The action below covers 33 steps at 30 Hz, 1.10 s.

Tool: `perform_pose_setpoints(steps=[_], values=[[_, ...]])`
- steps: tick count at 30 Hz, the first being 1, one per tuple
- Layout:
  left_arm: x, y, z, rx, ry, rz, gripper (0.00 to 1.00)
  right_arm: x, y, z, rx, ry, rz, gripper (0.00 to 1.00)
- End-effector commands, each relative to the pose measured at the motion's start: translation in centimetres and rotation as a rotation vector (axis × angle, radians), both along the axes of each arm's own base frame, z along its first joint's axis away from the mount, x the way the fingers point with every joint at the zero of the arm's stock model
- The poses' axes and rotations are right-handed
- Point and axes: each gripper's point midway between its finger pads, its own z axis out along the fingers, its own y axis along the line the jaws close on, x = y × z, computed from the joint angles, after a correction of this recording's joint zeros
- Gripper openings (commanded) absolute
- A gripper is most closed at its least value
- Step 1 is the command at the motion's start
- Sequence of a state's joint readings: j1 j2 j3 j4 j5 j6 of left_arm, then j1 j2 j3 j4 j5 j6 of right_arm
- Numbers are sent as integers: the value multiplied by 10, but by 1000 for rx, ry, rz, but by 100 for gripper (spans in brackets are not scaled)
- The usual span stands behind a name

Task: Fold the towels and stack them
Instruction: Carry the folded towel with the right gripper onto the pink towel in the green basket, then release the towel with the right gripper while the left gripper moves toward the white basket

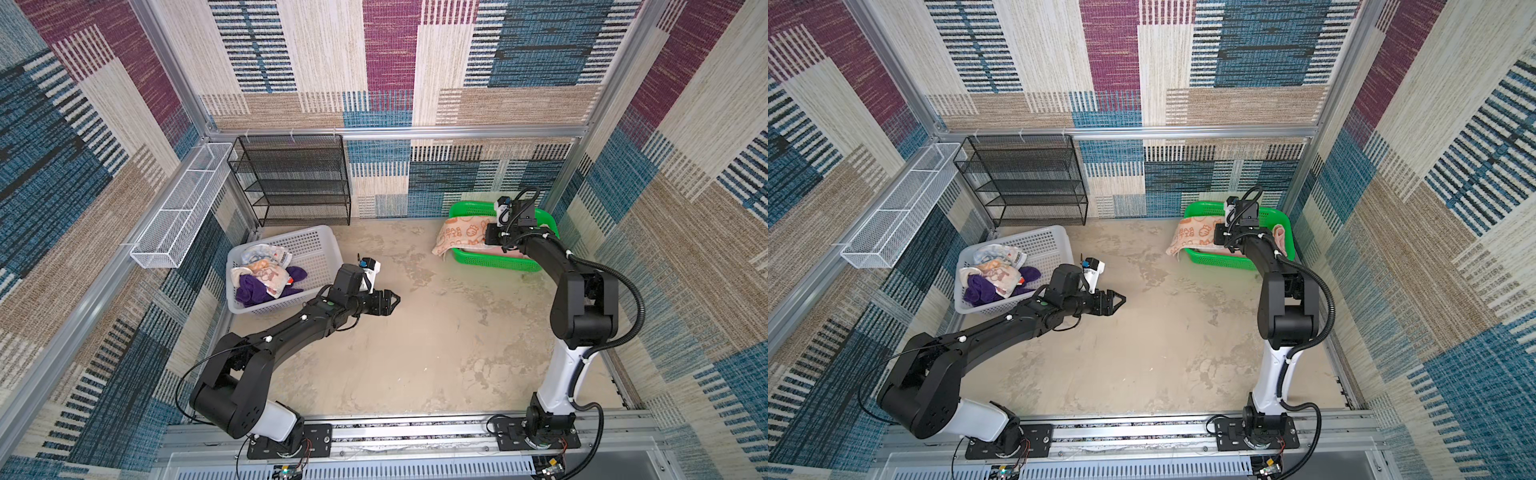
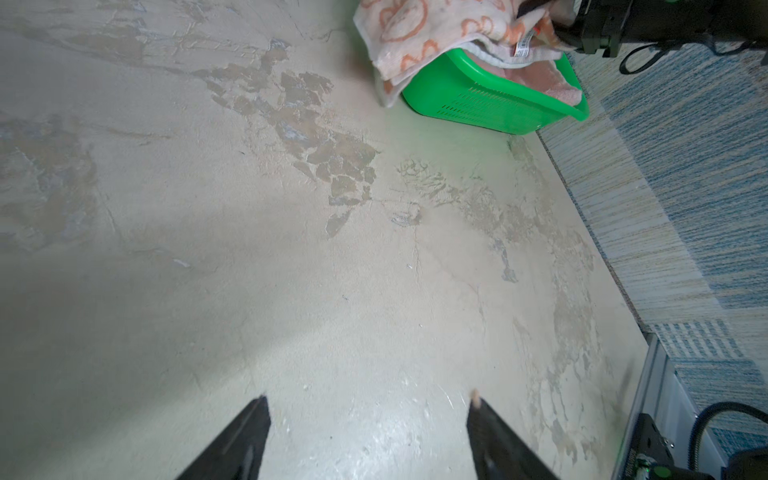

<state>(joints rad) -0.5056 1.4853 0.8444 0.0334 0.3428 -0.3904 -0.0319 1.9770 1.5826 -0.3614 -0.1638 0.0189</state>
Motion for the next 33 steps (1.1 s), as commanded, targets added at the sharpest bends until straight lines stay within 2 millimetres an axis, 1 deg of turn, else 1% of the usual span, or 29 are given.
perform_pose_setpoints(steps=[1,6,9,12,14,16,18,20,22,24,25,29,33], values=[[2,1,0,8,-1,4,79,1,-33,-10,-72,2,-74,0],[2,1,0,14,6,2,79,-3,-69,-31,-93,43,-146,0],[1,2,-1,23,7,6,79,-4,-84,-40,-118,61,-177,0],[3,3,-2,26,10,11,79,-4,-95,-47,-144,74,-200,0],[3,2,-1,24,11,9,79,-3,-99,-45,-158,69,-214,0],[4,1,-1,23,10,9,79,-2,-105,-44,-178,71,-245,11],[4,2,0,25,10,9,78,-3,-115,-43,-209,82,-289,26],[4,2,0,26,8,9,78,-6,-123,-41,-236,85,-331,46],[4,3,-1,32,9,10,79,-8,-126,-34,-247,66,-352,57],[4,2,-1,34,6,8,79,-11,-127,-22,-248,33,-367,72],[4,2,-2,34,7,9,78,-11,-128,-15,-249,14,-374,77],[5,1,-3,30,5,6,79,-13,-118,7,-210,-41,-339,89],[5,0,-4,21,4,1,79,-20,-97,25,-134,-98,-274,100]])
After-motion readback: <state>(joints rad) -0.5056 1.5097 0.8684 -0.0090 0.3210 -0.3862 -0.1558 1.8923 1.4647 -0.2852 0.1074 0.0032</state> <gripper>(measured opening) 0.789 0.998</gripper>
